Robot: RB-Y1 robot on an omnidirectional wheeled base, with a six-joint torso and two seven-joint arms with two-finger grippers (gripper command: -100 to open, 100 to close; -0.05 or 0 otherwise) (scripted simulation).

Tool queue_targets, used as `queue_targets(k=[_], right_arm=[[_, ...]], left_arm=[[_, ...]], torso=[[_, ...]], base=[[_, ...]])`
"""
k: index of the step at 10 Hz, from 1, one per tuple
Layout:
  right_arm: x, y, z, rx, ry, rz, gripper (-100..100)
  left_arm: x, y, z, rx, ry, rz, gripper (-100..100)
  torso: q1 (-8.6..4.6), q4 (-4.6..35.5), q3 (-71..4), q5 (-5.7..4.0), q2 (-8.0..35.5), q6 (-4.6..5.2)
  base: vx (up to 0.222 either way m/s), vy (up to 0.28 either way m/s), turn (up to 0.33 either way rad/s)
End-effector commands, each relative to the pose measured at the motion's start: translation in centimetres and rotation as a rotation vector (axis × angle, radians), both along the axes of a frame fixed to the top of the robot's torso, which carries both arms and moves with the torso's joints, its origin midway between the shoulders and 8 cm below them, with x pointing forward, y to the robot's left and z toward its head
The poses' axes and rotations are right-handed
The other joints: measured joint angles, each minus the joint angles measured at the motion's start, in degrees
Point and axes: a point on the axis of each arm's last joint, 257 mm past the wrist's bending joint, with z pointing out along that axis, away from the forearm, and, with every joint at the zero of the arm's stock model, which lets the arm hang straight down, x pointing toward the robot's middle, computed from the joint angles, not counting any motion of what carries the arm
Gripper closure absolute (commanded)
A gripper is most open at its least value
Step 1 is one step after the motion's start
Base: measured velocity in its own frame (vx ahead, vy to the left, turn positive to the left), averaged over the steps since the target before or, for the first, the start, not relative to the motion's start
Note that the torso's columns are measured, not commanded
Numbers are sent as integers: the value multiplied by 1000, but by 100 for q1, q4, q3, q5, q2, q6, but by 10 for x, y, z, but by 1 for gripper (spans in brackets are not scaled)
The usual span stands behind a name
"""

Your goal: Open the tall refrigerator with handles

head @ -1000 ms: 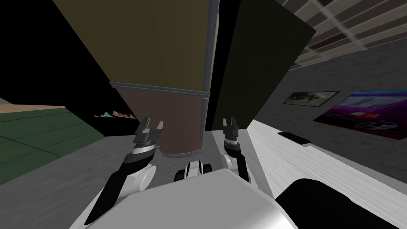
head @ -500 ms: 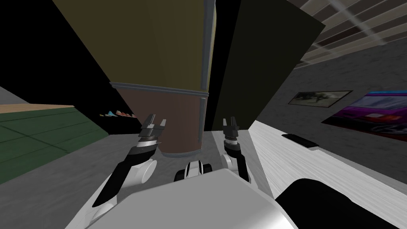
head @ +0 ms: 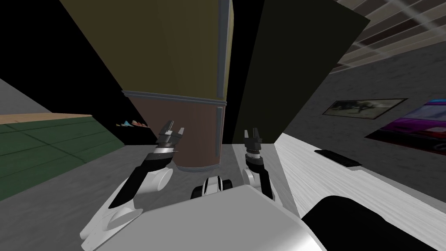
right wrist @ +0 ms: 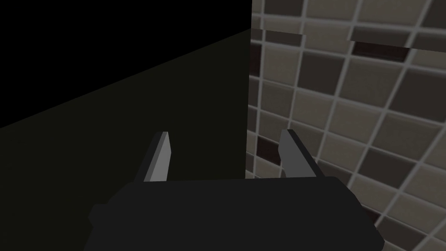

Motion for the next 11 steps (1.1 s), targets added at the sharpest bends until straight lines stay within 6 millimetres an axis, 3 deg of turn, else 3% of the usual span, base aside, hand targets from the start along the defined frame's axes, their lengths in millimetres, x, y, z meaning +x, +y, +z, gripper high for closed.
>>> queue_targets(k=[1, 2, 3, 5, 6, 8, 9, 10, 11], right_arm=[[0, 0, 0, 0, 0, 0, 0], [0, 0, 0, 0, 0, 0, 0], [0, 0, 0, 0, 0, 0, 0], [0, 0, 0, 0, 0, 0, 0], [0, 0, 0, 0, 0, 0, 0], [0, 0, 0, 0, 0, 0, 0], [0, 0, 0, 0, 0, 0, 0], [0, 0, 0, 0, 0, 0, 0], [0, 0, 0, 0, 0, 0, 0]], left_arm=[[13, -1, 10, 0, 19, -12, -100], [18, -1, 4, 0, 51, -7, -100], [23, -1, 16, -3, 38, -15, -100], [29, 0, 9, -3, 77, -10, -100], [36, -1, 21, -7, 70, -16, -100], [39, 0, 16, -7, 97, -12, -100], [45, 0, 28, -13, 92, -16, -100], [49, 1, 23, -14, 117, -12, -100], [53, 1, 37, -22, 104, -17, -100]], torso=[[7, 1, 2, 1, 3, 0], [0, 1, 2, 0, 3, -1], [2, 1, 3, 0, 5, 1], [1, 0, 1, -1, 1, 1], [19, 0, 1, 4, 0, 0], [1, 0, 1, 0, 1, 1], [9, 1, 3, 2, 4, 1], [-5, 1, 2, -2, 3, -1], [-7, 1, 2, -3, 3, 1]], base=[[-3, -92, 99], [-10, -87, 45], [-12, -109, 91], [-6, -70, 15], [3, -67, 86], [-6, -53, 25], [-9, -74, 98], [-9, -84, 51], [-17, -98, 79]])
